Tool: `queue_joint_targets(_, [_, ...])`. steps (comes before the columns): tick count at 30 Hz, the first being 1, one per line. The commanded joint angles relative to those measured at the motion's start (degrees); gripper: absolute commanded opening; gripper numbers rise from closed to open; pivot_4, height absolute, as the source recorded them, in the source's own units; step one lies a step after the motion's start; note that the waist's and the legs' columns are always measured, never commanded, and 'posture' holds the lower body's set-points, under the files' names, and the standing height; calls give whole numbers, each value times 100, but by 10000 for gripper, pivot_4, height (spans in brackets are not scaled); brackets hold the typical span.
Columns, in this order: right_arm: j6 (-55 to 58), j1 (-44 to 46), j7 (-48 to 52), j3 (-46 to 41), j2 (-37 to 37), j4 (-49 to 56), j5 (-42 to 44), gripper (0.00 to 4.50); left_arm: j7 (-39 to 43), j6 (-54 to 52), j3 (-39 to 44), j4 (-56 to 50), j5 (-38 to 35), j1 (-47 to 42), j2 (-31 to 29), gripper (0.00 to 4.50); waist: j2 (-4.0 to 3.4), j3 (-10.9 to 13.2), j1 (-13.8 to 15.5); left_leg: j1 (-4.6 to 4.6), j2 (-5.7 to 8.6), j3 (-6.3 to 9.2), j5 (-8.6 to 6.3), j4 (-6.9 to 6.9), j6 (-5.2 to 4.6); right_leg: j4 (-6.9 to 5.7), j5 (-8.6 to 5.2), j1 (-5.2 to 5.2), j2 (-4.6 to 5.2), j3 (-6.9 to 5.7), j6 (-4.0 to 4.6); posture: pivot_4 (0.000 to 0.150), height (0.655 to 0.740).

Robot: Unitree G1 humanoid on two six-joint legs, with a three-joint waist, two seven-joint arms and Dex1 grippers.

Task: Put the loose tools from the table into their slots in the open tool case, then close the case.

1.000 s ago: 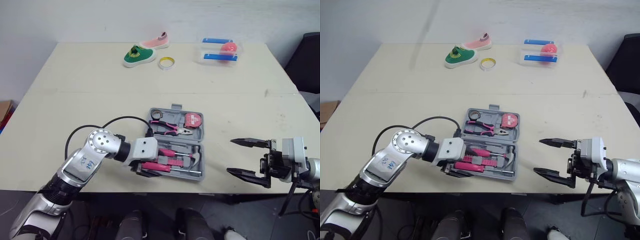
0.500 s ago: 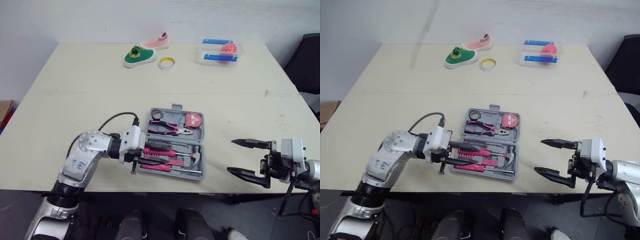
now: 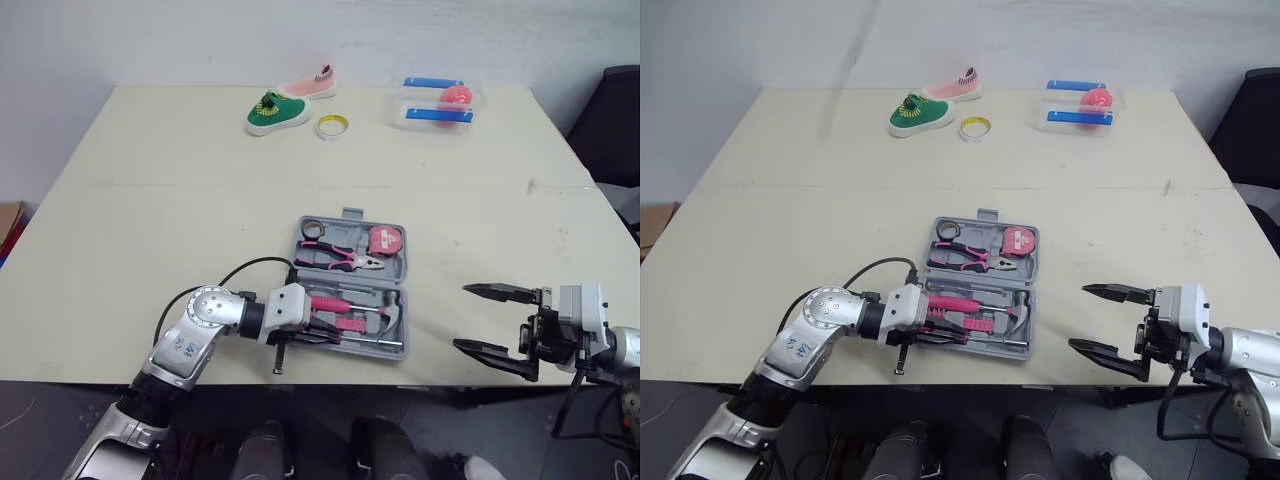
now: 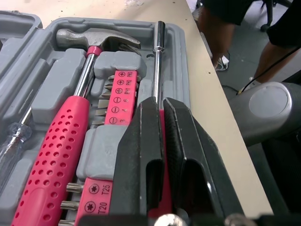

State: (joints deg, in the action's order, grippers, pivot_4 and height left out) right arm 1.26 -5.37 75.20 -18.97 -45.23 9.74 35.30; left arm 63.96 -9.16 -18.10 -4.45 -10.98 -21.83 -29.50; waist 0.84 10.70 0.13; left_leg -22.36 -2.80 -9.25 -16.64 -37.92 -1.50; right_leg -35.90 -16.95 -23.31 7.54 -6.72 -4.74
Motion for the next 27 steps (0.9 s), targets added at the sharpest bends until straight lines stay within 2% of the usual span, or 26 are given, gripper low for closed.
queue_joint_targets(1, [-152,-45,81,-190,24,-53,57,45000,-178,-226,-173,177,346,16,-60,1193,0,0,-1,2,1,0,0,0,0,0,0,2,1,0,0,1500,7400])
queue_joint_targets(11, [-442,-146,264,-257,30,-348,58,45000,-282,-1296,-803,27,807,171,-502,1193,-23,-33,-3,31,-7,41,-21,-1,-16,24,-2,66,5,-2,3,1500,7400])
queue_joint_targets(14, [-457,-118,194,-212,53,-388,42,45000,-390,-1072,-840,65,862,184,-509,1193,-52,-74,-21,44,-12,43,-28,2,-6,28,-5,78,0,-3,9,1500,7400])
queue_joint_targets(18, [-24,-133,-309,-138,55,-136,33,45000,-440,-102,-191,-1,171,202,-121,1193,-59,-79,-10,61,-13,43,-32,6,-9,27,-7,89,2,-2,12,1500,7400])
queue_joint_targets(20, [236,-58,-859,-50,8,-65,-316,45000,-359,192,268,-53,-308,202,52,1193,-57,-77,-6,56,-13,43,-31,6,-10,26,-7,84,4,-1,12,1500,7400])
queue_joint_targets(22, [664,82,-1530,166,-88,8,-861,45000,-278,386,878,-119,-904,135,159,1193,-52,-73,-17,39,-13,44,-29,4,-10,25,-7,69,6,-3,12,1500,7400])
queue_joint_targets(25, [804,317,-1541,410,48,61,-799,45000,-397,202,1551,6,-1331,-8,75,1193,-49,-67,-19,5,-14,46,-9,-6,14,12,-7,34,8,-5,13,1500,7400])
queue_joint_targets(27, [788,470,-1546,632,72,-49,-977,39466,-447,247,1797,337,-1236,-115,-92,0,-49,-67,-21,5,-12,46,-8,-3,16,12,-7,35,5,-10,13,1500,7400])
